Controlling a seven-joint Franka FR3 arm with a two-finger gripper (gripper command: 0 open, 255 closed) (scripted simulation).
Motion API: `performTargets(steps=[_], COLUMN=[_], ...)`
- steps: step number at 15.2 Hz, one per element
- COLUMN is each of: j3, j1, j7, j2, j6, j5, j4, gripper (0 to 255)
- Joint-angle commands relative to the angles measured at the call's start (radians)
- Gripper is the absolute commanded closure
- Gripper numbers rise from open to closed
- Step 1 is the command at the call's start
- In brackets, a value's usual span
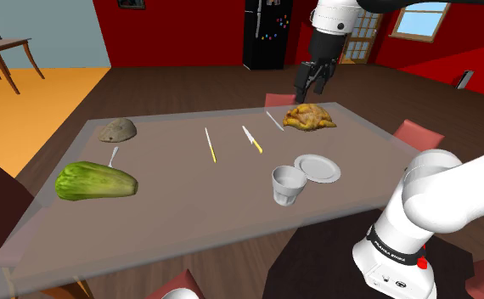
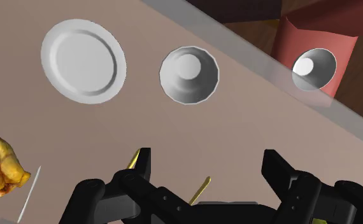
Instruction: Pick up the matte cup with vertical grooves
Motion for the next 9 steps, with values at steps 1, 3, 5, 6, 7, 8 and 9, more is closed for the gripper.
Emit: performTargets(steps=[1, 3, 5, 6, 7, 8, 9], j3=[0.0, -0.026, -0.053, -0.066, -0.079, -0.093, -0.106], j1=[0.0, 0.001, 0.0, 0.0, -0.001, -0.001, -0.002], j7=[0.0, -0.025, -0.051, -0.065, -0.078, -0.092, -0.106], j2=[0.0, -0.01, -0.016, -0.016, -0.015, -0.013, -0.009], j6=[0.0, 0.054, 0.11, 0.138, 0.166, 0.195, 0.224], j5=[0.0, 0.005, 0.01, 0.012, 0.014, 0.016, 0.018], j4=[0.0, -0.071, -0.137, -0.169, -0.2, -0.23, -0.259], gripper=[0, 0, 0, 0, 0, 0, 0])
